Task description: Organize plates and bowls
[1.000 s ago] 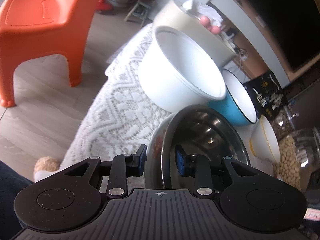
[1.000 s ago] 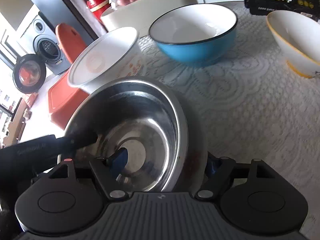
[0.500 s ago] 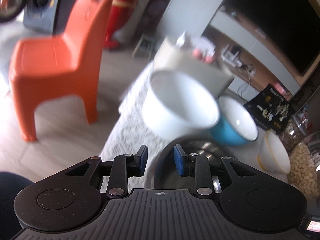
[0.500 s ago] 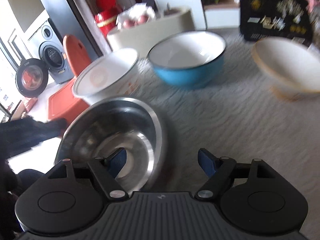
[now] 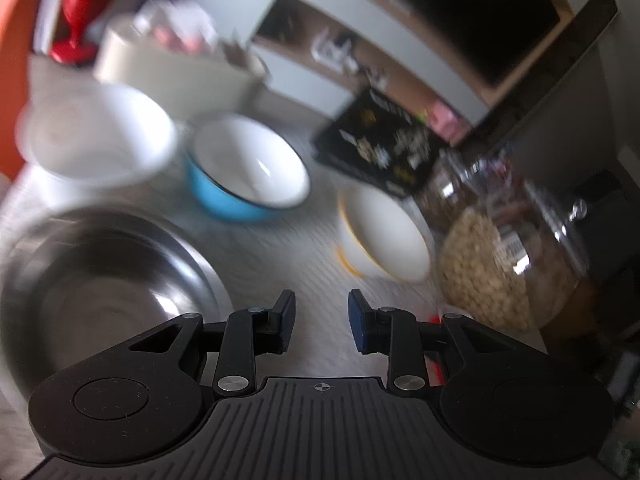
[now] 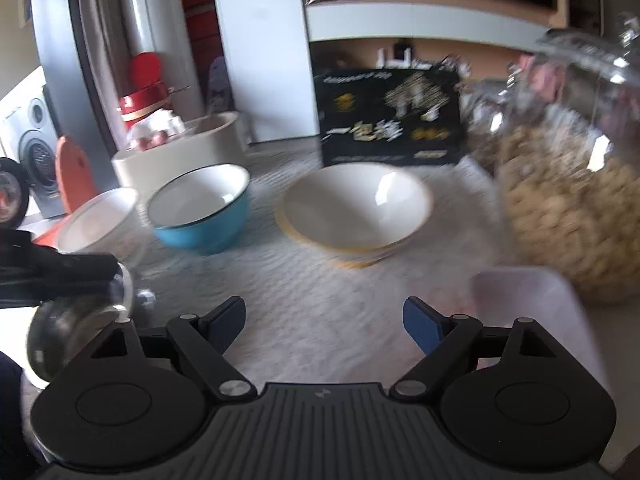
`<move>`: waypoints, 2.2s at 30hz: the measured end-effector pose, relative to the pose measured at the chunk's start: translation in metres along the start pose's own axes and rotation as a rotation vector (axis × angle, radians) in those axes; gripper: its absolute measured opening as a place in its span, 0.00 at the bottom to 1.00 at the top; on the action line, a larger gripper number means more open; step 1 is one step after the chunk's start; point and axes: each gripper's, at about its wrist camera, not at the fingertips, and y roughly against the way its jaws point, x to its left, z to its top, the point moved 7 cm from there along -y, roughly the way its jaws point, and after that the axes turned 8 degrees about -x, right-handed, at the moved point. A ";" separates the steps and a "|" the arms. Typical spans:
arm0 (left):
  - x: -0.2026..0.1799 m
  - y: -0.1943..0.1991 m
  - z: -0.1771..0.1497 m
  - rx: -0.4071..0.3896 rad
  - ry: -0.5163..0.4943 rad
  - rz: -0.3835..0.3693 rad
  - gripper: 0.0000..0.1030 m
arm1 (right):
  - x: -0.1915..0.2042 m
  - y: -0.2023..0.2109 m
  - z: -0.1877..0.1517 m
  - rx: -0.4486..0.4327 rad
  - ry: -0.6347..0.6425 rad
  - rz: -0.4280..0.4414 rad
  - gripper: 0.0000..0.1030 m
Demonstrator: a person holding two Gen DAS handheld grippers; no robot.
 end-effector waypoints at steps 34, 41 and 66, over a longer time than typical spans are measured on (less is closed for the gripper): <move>-0.023 -0.154 -0.002 0.161 -0.077 0.148 0.28 | -0.049 -0.140 0.022 0.239 -0.240 0.151 0.61; -0.020 -0.105 -0.031 0.191 -0.123 0.180 0.28 | -0.023 -0.095 -0.010 0.256 -0.211 0.166 0.63; -0.002 -0.040 -0.061 0.205 -0.073 0.129 0.26 | 0.001 -0.038 -0.050 0.152 -0.204 0.203 0.69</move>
